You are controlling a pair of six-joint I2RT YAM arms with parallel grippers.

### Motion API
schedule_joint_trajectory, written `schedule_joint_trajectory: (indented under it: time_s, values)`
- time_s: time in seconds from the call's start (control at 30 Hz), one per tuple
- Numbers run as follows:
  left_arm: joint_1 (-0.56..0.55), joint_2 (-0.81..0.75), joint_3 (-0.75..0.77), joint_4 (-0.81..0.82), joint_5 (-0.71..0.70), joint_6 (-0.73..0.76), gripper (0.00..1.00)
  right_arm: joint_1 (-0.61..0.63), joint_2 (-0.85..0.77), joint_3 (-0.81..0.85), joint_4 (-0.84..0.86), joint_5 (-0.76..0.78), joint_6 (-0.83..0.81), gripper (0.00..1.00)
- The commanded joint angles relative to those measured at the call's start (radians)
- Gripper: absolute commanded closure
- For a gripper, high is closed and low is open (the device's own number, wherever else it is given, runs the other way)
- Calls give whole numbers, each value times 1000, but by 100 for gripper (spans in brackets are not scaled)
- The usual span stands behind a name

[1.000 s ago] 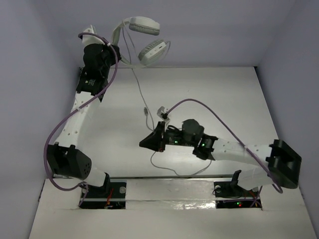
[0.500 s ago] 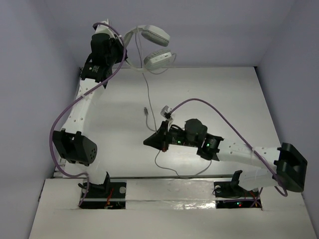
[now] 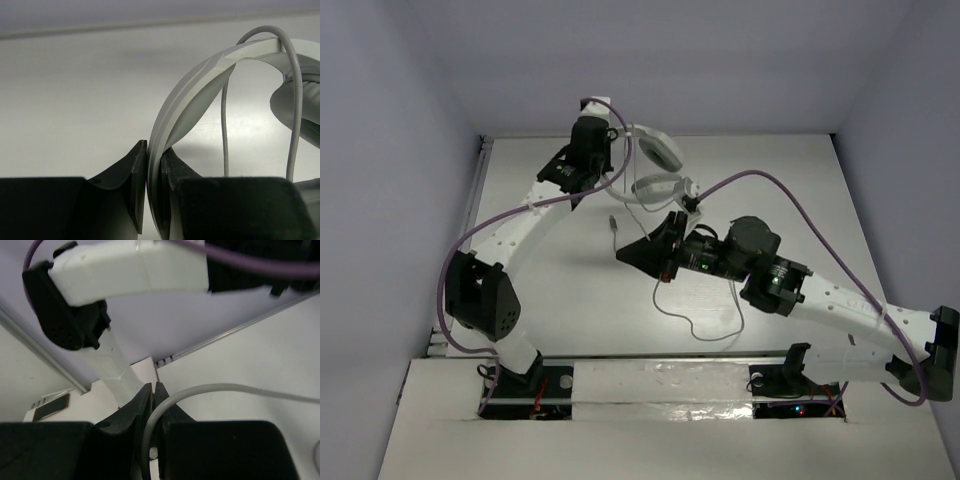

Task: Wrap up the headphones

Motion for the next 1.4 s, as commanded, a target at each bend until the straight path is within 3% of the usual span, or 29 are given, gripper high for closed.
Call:
schedule_joint_trajectory:
  time_s: [0.0,0.13,0.27,0.4,0.53,0.7,0.9,1.17,1.2,1.23,1.3,1.37]
  values:
    - [-16,-104,-53,138,-80,15,100,-15,26,115,-101,93,-69,87]
    - [-25,-146,-133,123,-45,15,100,-67,41,140,-121,142,-66,87]
    - [-53,-190,-156,68,30,24,100,-155,63,163,-187,202,-98,100]
    - [-71,-231,-181,-19,116,31,100,-239,78,152,-231,207,-132,100]
    - [-103,-244,-205,-90,147,34,100,-240,132,208,-325,286,-227,100]
    - [-143,-258,-237,-148,132,43,100,-240,182,280,-362,553,-299,100]
    - [-154,-238,-268,-149,95,52,100,-249,202,358,-375,555,-328,100]
    - [-163,-291,-280,-124,259,94,100,-296,273,369,-394,723,-382,100]
    - [-163,-302,-274,-124,288,95,100,-322,271,355,-380,749,-382,98]
    - [-163,-305,-270,-126,304,98,100,-331,273,343,-359,762,-384,88]
    - [-163,-316,-247,-132,304,101,100,-351,279,327,-359,800,-382,79]
    - [-163,-319,-222,-129,304,101,100,-361,279,317,-359,817,-382,78]
